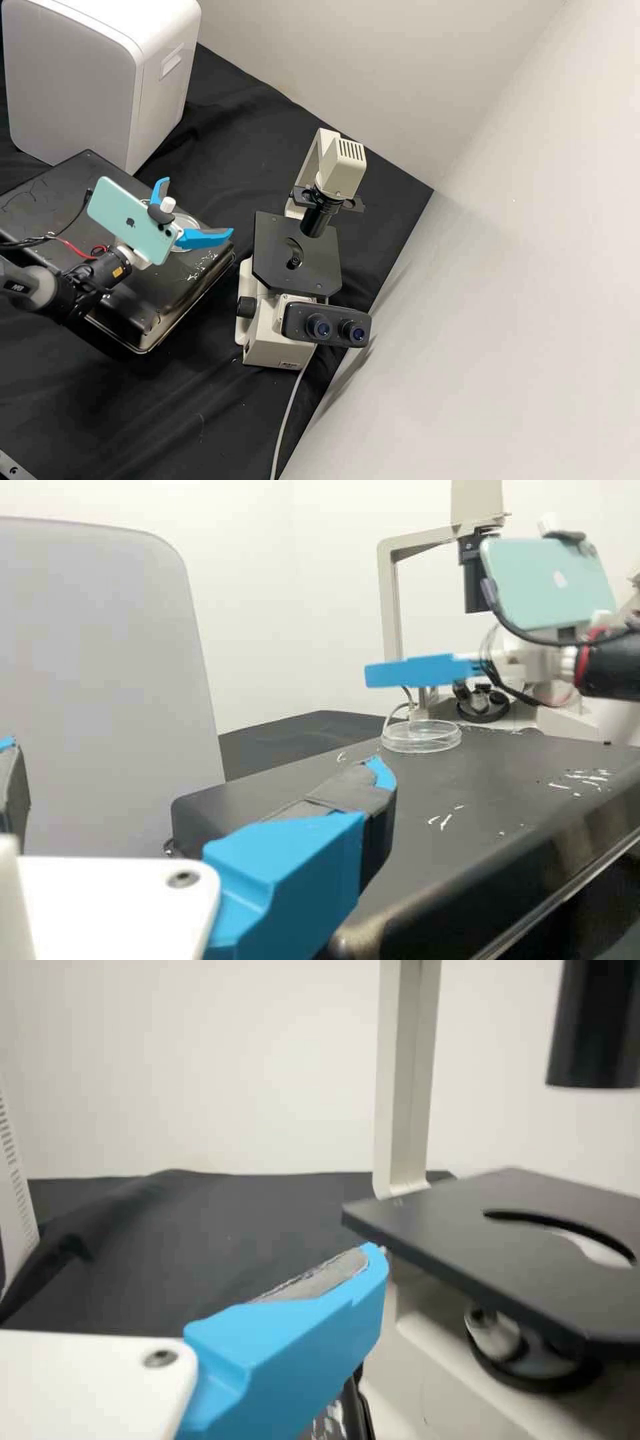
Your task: Place the petri dish on the microscope
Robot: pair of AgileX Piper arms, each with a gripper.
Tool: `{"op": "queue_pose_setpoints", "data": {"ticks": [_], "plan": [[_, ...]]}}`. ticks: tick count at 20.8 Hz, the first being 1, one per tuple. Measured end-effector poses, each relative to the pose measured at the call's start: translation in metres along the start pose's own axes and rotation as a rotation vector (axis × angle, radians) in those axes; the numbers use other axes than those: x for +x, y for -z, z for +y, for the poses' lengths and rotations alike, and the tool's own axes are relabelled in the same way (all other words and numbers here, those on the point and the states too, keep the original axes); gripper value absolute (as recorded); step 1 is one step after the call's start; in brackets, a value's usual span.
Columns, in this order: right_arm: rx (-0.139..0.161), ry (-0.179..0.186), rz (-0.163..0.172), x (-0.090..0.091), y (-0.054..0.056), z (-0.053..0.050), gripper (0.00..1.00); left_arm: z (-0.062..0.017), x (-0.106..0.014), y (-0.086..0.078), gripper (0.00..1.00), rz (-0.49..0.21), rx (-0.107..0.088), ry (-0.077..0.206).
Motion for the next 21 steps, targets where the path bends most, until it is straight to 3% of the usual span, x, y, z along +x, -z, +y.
{"op": "queue_pose_setpoints", "data": {"ticks": [6, 9, 17, 21], "plan": [[-0.002, 0.007, -0.005, -0.014, -0.007, -0.007, 1.0, 0.0, 0.0, 0.0, 1.0, 0.0, 0.0, 0.0], [-0.002, 0.012, 0.006, -0.014, -0.008, -0.012, 1.0, 0.0, 0.0, 0.0, 1.0, 0.0, 0.0, 0.0], [-0.003, 0.067, -0.027, -0.01, -0.017, -0.028, 1.0, 0.0, 0.0, 0.0, 1.0, 0.0, 0.0, 0.0], [-0.025, 0.085, -0.036, -0.005, -0.02, -0.034, 1.0, 0.0, 0.0, 0.0, 1.0, 0.0, 0.0, 0.0]]}}
